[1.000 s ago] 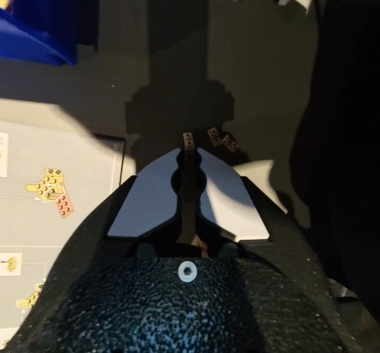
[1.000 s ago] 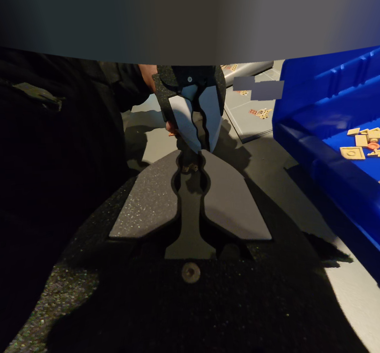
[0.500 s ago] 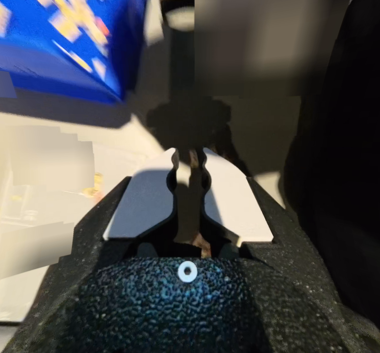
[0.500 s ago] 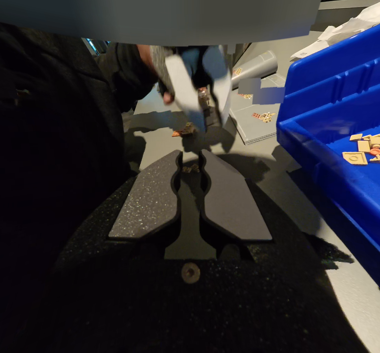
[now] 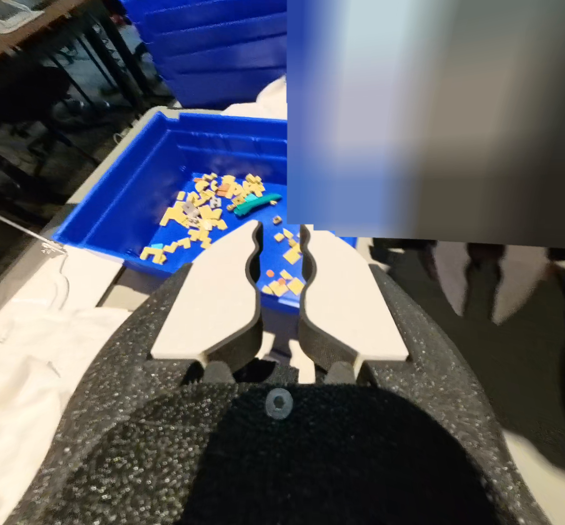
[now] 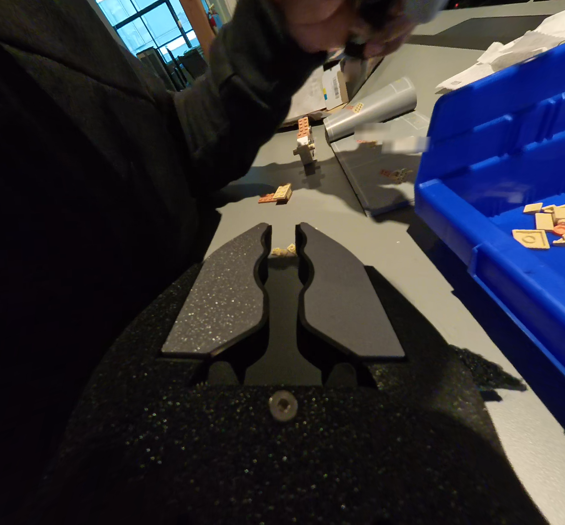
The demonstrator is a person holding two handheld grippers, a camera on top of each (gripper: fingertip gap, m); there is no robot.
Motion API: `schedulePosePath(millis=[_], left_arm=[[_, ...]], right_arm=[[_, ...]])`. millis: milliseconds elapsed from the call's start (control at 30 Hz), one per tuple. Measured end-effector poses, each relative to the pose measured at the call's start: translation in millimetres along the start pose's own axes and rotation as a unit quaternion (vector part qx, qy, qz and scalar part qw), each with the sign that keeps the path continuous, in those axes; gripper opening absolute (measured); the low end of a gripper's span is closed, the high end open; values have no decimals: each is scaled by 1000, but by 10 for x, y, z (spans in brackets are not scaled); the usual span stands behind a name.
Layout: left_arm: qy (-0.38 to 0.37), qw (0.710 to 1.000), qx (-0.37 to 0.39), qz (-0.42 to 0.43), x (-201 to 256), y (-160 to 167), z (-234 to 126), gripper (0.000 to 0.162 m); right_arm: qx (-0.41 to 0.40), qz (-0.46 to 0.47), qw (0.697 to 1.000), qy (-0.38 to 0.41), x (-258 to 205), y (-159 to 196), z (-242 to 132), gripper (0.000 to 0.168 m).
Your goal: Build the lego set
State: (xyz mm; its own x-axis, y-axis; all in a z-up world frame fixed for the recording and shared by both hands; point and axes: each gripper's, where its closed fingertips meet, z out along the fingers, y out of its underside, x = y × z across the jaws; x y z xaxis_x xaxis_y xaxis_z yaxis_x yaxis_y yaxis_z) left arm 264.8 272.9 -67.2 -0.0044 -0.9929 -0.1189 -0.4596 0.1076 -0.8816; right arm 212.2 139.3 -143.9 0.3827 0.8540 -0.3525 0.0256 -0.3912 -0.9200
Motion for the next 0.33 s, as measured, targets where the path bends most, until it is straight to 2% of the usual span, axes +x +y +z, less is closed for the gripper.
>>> schedulePosePath(millis=[167,333], left_arm=[[-38,999,2,-12,-270,-46,201,24],[-35,997,-42,-45,-350,247,415,25]], right_arm=[[0,-2,1000,-4,-12,1,-4,14],[-2,-7,1000,-4,-25,7,-2,15]])
